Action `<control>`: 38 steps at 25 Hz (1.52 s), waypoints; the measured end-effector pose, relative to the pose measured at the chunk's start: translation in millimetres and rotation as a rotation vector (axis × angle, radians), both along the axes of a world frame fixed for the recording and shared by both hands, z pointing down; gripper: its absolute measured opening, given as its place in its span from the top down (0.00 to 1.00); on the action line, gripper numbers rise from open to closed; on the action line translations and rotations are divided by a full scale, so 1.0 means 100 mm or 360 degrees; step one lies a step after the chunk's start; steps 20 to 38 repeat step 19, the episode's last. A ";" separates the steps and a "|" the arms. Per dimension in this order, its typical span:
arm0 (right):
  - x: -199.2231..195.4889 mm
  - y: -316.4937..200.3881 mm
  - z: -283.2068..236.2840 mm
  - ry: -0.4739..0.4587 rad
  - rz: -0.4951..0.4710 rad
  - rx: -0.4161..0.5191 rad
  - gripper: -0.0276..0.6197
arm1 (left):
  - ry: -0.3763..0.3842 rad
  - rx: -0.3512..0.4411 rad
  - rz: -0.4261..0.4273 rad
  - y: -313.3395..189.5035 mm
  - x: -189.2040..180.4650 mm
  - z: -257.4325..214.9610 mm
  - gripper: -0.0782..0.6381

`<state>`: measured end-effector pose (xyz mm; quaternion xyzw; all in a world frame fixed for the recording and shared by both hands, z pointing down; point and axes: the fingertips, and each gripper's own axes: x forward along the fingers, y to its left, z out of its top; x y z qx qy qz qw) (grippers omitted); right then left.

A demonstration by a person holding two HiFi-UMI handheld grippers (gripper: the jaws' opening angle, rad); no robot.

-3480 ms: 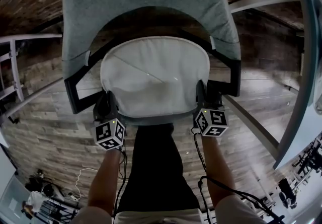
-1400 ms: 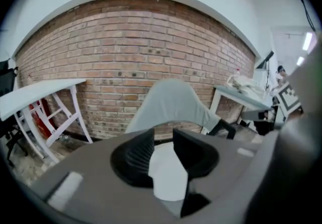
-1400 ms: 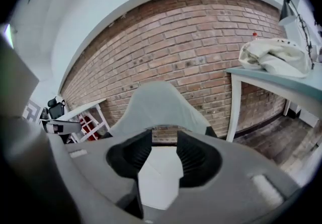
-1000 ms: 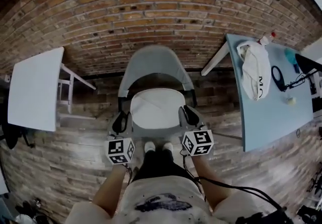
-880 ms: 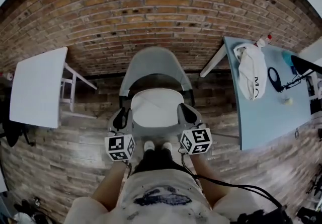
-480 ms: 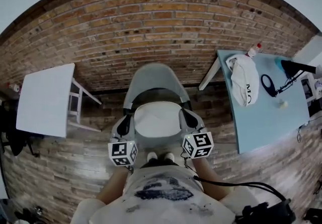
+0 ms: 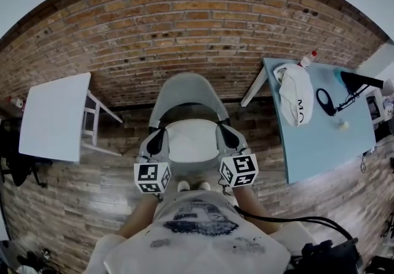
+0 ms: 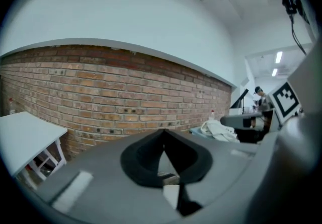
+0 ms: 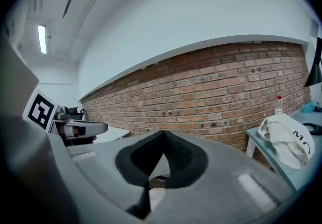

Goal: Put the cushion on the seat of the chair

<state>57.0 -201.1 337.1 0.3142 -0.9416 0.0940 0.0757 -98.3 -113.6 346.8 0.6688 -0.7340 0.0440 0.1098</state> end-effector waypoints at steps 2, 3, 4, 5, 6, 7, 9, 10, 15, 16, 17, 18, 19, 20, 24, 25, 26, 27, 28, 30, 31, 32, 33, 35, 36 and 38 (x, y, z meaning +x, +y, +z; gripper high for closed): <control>0.01 -0.04 -0.01 0.0000 0.0002 0.0005 0.96 | 0.0013 0.0000 0.0013 -0.05 0.04 0.00 0.90; 0.01 -0.06 -0.01 0.0000 0.0004 0.0006 0.96 | 0.0017 -0.0002 0.0020 -0.07 0.05 0.01 0.90; 0.01 -0.08 0.00 0.0001 0.0006 0.0004 0.96 | 0.0019 -0.0004 0.0024 -0.08 0.07 0.01 0.90; 0.00 -0.09 0.01 0.0004 0.0007 0.0002 0.96 | 0.0018 -0.0008 0.0025 -0.09 0.07 0.03 0.90; 0.00 -0.09 0.02 0.0006 0.0005 -0.0001 0.96 | 0.0019 -0.0012 0.0024 -0.09 0.07 0.04 0.90; -0.01 -0.09 0.03 0.0008 0.0002 -0.0004 0.96 | 0.0021 -0.0017 0.0020 -0.09 0.06 0.05 0.90; -0.02 -0.09 0.05 0.0010 -0.0002 -0.0008 0.96 | 0.0023 -0.0024 0.0011 -0.09 0.04 0.06 0.90; -0.03 -0.09 0.05 0.0010 -0.0002 -0.0010 0.96 | 0.0022 -0.0025 0.0007 -0.09 0.02 0.06 0.90; -0.02 -0.11 0.06 0.0009 0.0000 -0.0012 0.96 | 0.0014 -0.0025 -0.0005 -0.11 -0.02 0.06 0.90; -0.02 -0.12 0.07 0.0009 0.0000 -0.0012 0.96 | 0.0014 -0.0026 -0.0005 -0.11 -0.02 0.07 0.90; -0.02 -0.13 0.07 0.0009 0.0000 -0.0013 0.96 | 0.0016 -0.0028 -0.0005 -0.12 -0.02 0.07 0.90; -0.03 -0.14 0.08 0.0009 0.0000 -0.0014 0.96 | 0.0017 -0.0029 -0.0006 -0.12 -0.02 0.08 0.90; -0.03 -0.14 0.08 0.0010 0.0001 -0.0015 0.96 | 0.0019 -0.0031 -0.0007 -0.12 -0.02 0.08 0.90; -0.03 -0.14 0.08 0.0010 0.0001 -0.0015 0.96 | 0.0019 -0.0031 -0.0007 -0.12 -0.02 0.08 0.90; -0.03 -0.14 0.08 0.0010 0.0001 -0.0015 0.96 | 0.0019 -0.0031 -0.0007 -0.12 -0.02 0.08 0.90; -0.03 -0.14 0.08 0.0010 0.0001 -0.0015 0.96 | 0.0019 -0.0031 -0.0007 -0.12 -0.02 0.08 0.90; -0.03 -0.14 0.08 0.0010 0.0001 -0.0015 0.96 | 0.0019 -0.0031 -0.0007 -0.12 -0.02 0.08 0.90; -0.03 -0.14 0.08 0.0010 0.0001 -0.0015 0.96 | 0.0019 -0.0031 -0.0007 -0.12 -0.02 0.08 0.90; -0.03 -0.14 0.08 0.0010 0.0001 -0.0015 0.96 | 0.0019 -0.0031 -0.0007 -0.12 -0.02 0.08 0.90; -0.03 -0.14 0.08 0.0010 0.0001 -0.0015 0.96 | 0.0019 -0.0031 -0.0007 -0.12 -0.02 0.08 0.90; -0.03 -0.14 0.08 0.0010 0.0001 -0.0015 0.96 | 0.0019 -0.0031 -0.0007 -0.12 -0.02 0.08 0.90; -0.03 -0.14 0.08 0.0010 0.0001 -0.0015 0.96 | 0.0019 -0.0031 -0.0007 -0.12 -0.02 0.08 0.90; -0.03 -0.14 0.08 0.0010 0.0001 -0.0015 0.96 | 0.0019 -0.0031 -0.0007 -0.12 -0.02 0.08 0.90; -0.03 -0.14 0.08 0.0010 0.0001 -0.0015 0.96 | 0.0019 -0.0031 -0.0007 -0.12 -0.02 0.08 0.90; -0.03 -0.14 0.08 0.0010 0.0001 -0.0015 0.96 | 0.0019 -0.0031 -0.0007 -0.12 -0.02 0.08 0.90; -0.03 -0.14 0.08 0.0010 0.0001 -0.0015 0.96 | 0.0019 -0.0031 -0.0007 -0.12 -0.02 0.08 0.90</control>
